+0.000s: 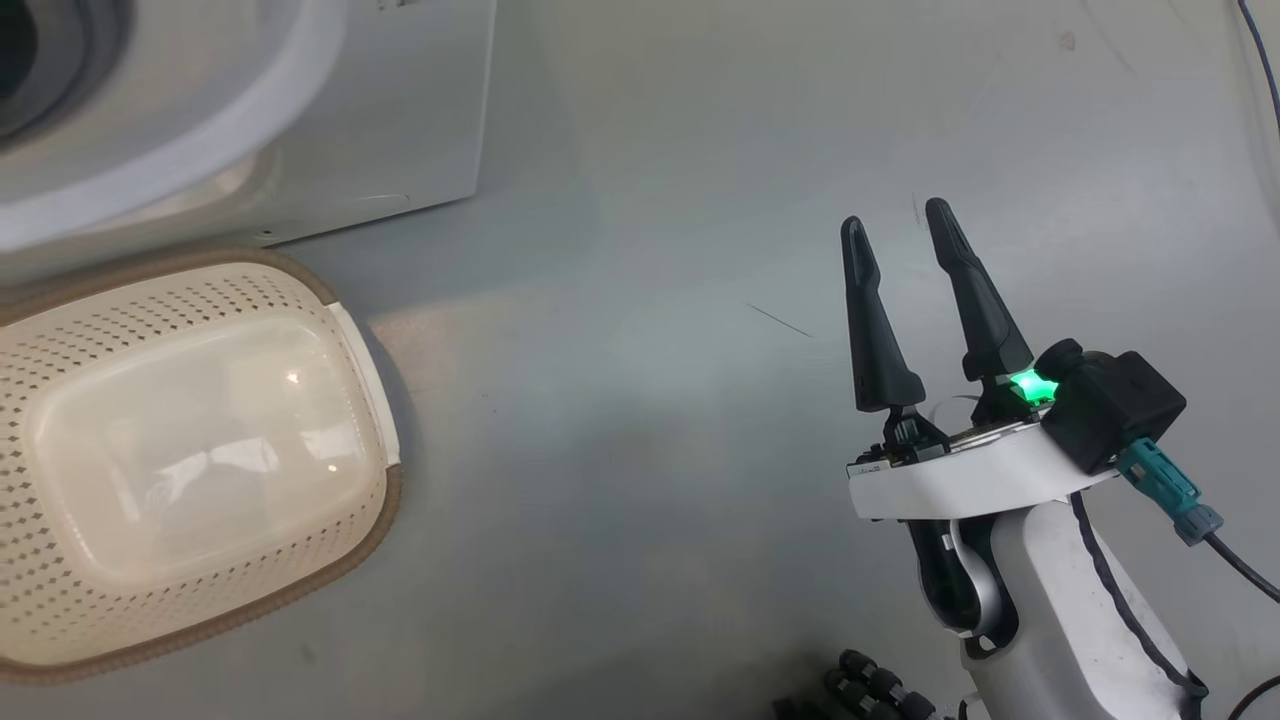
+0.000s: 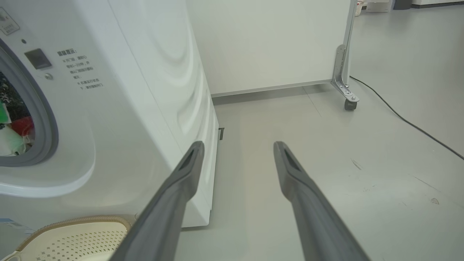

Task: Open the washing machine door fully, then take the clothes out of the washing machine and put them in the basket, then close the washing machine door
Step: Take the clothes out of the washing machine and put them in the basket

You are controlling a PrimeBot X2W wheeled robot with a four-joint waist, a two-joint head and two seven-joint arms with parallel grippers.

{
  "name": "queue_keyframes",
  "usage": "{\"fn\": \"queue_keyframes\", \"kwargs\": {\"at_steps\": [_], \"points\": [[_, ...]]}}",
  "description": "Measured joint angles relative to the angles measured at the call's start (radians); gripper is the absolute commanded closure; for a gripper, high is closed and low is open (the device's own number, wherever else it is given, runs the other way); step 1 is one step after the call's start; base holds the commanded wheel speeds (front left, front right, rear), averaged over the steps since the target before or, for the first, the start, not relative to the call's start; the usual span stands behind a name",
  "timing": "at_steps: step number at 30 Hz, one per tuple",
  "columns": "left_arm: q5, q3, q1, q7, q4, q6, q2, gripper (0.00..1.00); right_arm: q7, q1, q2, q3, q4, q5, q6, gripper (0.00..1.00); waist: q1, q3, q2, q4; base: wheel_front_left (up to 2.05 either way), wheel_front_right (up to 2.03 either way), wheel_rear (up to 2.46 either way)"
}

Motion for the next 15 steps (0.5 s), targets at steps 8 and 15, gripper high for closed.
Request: {"fn": "queue_keyframes", "kwargs": {"at_steps": [8, 15], "points": [[-0.013, -0.002, 0.017, -0.106, 0.022, -0.020, -0.034, 1.00, 0.000, 0.000, 0.000, -0.020, 0.028, -0.021, 0.002, 0.00, 0.0000, -0.053, 0.0000, 0.041, 0.00, 0.00, 0.00], [-0.016, -0.009, 0.071, -0.171, 0.041, -0.034, -0.054, 1.00, 0.000, 0.000, -0.001, -0.033, 0.050, -0.039, 0.011, 0.00, 0.0000, -0.102, 0.0000, 0.075, 0.00, 0.00, 0.00]]}}
